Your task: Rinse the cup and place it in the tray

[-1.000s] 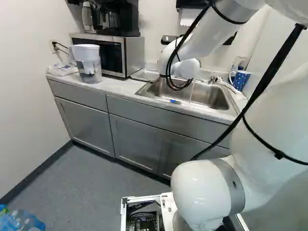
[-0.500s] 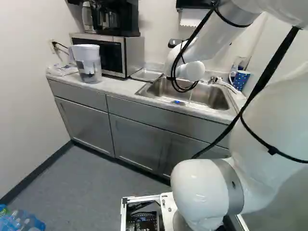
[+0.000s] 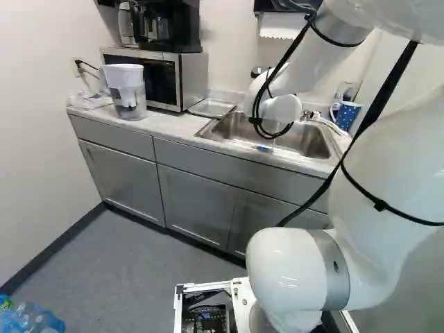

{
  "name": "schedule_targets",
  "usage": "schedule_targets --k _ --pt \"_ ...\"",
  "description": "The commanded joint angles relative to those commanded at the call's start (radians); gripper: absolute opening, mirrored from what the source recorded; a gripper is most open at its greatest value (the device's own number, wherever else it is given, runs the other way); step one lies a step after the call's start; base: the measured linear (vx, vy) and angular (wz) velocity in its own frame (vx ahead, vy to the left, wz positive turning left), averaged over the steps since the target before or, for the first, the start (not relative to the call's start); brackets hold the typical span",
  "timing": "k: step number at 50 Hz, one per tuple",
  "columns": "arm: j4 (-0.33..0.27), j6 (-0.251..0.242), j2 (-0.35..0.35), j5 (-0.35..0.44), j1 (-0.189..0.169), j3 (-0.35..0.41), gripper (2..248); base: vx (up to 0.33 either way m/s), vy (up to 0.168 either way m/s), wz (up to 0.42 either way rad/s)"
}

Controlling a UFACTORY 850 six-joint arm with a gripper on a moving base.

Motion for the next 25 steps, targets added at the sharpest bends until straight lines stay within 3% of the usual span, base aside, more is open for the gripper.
schedule_targets --k 25 --pt "0.000 0.000 -0.004 0.000 -0.064 0.053 123 0.000 0.000 0.000"
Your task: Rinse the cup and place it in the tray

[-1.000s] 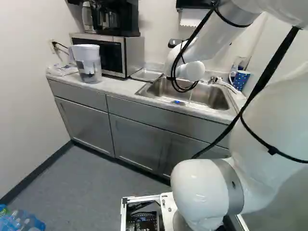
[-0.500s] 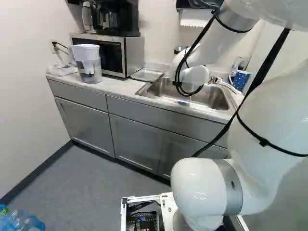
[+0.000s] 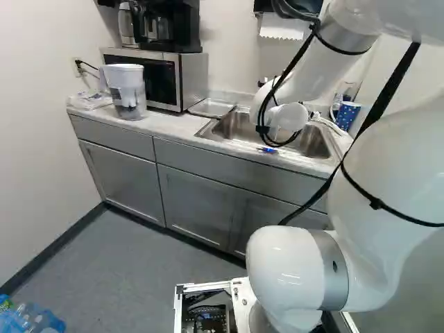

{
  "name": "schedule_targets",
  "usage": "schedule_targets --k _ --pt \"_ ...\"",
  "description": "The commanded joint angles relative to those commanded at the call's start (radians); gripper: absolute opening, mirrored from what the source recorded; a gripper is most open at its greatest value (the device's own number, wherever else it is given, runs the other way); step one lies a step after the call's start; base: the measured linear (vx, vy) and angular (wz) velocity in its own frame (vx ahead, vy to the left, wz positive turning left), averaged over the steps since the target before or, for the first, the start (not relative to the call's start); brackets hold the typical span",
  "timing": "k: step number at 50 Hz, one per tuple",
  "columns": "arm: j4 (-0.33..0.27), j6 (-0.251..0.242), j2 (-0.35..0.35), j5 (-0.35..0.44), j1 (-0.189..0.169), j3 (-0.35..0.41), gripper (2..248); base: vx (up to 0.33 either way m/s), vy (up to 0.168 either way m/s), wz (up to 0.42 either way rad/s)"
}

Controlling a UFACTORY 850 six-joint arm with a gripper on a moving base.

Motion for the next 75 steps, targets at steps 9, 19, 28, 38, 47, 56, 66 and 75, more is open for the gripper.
schedule_targets --k 9,19,28,38,47,56,66,75 --pt "0.000 0.000 -0.019 0.000 -0.030 0.002 123 0.000 0.000 0.000" --pt "0.000 0.000 -0.036 0.001 -0.063 0.000 123 0.000 0.000 0.000" --pt "0.000 0.000 -0.041 0.020 -0.092 -0.006 123 0.000 0.000 0.000" --pt "0.000 0.000 -0.047 0.057 -0.121 -0.012 123 0.000 0.000 0.000" --pt "0.000 0.000 -0.049 0.075 -0.125 -0.013 123 0.000 0.000 0.000" --pt "0.000 0.000 -0.049 0.075 -0.125 -0.013 123 0.000 0.000 0.000" --pt "0.000 0.000 -0.049 0.075 -0.125 -0.013 123 0.000 0.000 0.000" --pt "0.000 0.000 -0.049 0.075 -0.125 -0.013 123 0.000 0.000 0.000"
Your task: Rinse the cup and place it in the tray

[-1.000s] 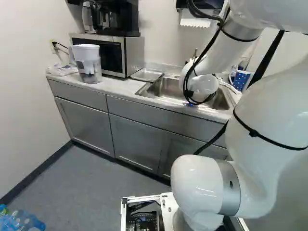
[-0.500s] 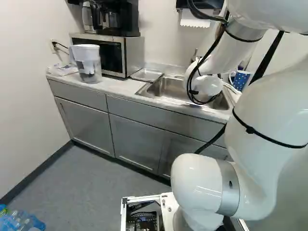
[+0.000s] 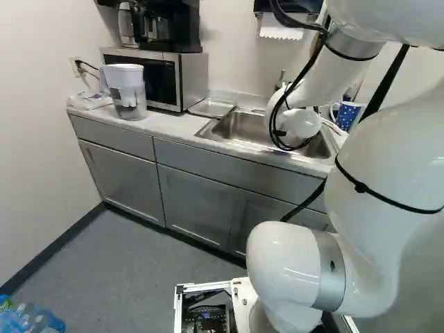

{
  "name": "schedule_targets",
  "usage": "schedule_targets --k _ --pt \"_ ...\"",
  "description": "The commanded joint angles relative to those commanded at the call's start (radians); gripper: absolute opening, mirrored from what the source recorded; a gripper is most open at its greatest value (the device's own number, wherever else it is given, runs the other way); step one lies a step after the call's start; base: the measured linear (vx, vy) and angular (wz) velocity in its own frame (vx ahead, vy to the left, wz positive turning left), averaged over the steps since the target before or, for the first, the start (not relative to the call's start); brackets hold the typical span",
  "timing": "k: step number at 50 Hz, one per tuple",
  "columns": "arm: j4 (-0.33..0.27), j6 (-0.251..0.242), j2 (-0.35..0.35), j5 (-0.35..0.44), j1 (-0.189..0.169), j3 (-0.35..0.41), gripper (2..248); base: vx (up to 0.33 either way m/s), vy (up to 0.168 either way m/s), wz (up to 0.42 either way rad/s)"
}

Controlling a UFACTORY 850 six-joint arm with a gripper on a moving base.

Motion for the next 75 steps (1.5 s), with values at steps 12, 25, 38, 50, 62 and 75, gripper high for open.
schedule_targets --k 12,25,38,50,62,75 --pt "0.000 0.000 0.000 0.000 0.000 0.000 123 0.000 0.000 0.000" --pt "0.000 0.000 0.000 0.000 0.000 0.000 123 0.000 0.000 0.000" --pt "0.000 0.000 0.000 0.000 0.000 0.000 123 0.000 0.000 0.000" --pt "0.000 0.000 0.000 0.000 0.000 0.000 123 0.000 0.000 0.000" --pt "0.000 0.000 0.000 0.000 0.000 0.000 123 0.000 0.000 0.000" --pt "0.000 0.000 0.000 0.000 0.000 0.000 123 0.000 0.000 0.000"
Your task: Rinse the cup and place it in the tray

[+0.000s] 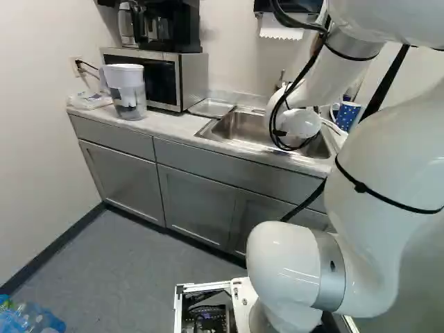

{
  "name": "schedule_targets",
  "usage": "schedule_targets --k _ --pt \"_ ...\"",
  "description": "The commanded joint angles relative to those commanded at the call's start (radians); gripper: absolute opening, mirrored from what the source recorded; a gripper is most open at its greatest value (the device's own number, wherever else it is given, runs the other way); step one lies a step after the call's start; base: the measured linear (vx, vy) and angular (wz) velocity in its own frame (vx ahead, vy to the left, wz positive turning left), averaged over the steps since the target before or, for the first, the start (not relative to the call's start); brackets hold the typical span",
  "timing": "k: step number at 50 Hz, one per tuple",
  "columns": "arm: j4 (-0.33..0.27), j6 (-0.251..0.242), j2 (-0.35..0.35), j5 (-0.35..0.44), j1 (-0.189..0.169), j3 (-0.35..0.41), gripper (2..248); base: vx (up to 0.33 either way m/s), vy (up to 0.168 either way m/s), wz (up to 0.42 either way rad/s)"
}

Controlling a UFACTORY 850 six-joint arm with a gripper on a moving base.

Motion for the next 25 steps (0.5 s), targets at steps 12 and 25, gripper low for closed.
schedule_targets --k 12,25 --pt "0.000 0.000 0.000 0.000 0.000 0.000 123 0.000 0.000 0.000" --pt "0.000 0.000 0.000 0.000 0.000 0.000 123 0.000 0.000 0.000"
